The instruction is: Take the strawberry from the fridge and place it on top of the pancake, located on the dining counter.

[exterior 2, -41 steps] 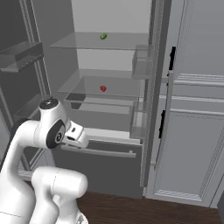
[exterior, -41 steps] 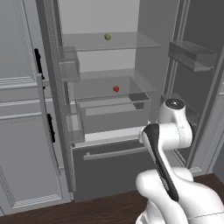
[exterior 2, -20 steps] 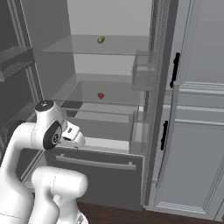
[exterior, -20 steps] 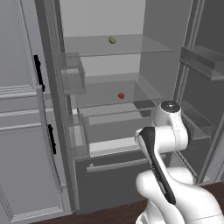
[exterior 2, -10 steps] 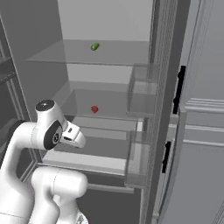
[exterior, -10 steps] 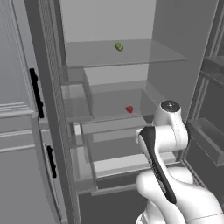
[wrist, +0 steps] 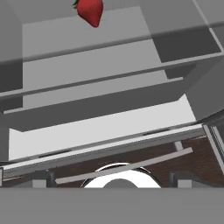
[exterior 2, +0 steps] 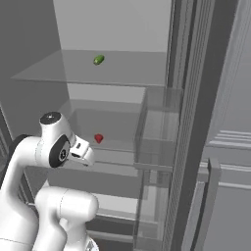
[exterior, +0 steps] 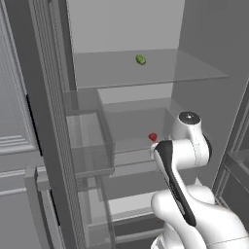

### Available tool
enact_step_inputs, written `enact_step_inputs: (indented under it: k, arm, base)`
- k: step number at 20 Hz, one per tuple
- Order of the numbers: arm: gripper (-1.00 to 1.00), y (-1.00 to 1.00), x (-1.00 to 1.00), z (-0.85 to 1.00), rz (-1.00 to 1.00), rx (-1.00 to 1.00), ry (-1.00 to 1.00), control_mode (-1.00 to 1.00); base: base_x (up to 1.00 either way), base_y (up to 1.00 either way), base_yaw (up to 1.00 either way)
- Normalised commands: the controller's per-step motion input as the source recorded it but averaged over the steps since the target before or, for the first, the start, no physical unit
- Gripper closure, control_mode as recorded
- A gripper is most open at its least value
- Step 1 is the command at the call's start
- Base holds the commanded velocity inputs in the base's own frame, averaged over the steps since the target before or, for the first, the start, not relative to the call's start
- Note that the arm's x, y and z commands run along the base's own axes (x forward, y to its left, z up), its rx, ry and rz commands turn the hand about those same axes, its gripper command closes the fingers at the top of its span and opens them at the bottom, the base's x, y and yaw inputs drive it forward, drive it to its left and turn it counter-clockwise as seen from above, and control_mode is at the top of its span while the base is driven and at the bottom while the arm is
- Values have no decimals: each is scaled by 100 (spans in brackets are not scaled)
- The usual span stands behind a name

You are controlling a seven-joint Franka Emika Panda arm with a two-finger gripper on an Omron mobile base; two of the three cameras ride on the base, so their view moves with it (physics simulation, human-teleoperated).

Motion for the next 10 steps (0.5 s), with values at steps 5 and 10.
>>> enact_step_inputs:
  k: [5, 10]
  arm:
    - [-100, 0, 0, 0, 0, 0, 0, 100]
    - [-100, 0, 0, 0, 0, 0, 0, -100]
  base:
    - [36, 0, 0]
    - [2, 0, 0]
